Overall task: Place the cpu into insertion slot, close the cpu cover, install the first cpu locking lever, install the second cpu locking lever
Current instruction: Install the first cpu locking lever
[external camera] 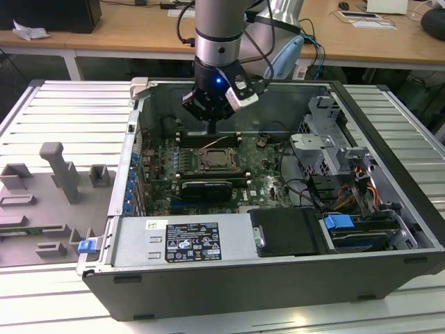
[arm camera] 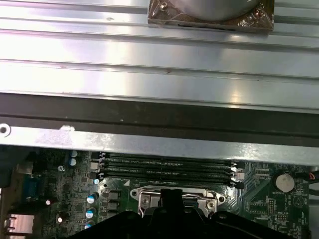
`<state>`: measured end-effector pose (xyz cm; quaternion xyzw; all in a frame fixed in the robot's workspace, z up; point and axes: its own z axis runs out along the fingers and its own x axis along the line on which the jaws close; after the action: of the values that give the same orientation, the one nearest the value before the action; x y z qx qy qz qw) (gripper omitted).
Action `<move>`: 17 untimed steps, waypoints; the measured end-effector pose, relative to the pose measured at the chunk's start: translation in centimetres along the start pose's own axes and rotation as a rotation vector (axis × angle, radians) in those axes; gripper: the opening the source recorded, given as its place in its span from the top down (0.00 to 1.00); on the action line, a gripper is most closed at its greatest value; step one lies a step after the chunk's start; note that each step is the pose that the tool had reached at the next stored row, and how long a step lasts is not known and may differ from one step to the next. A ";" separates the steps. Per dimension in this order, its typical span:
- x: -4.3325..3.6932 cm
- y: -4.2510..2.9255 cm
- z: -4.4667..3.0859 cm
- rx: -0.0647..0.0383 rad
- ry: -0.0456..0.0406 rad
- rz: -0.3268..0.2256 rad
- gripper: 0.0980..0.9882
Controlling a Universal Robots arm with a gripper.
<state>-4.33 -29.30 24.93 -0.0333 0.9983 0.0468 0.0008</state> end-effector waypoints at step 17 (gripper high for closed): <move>-0.57 0.12 1.38 -0.001 0.0040 -0.042 1.00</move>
<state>-3.77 -29.02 23.57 -0.0545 0.9974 0.0472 -0.0002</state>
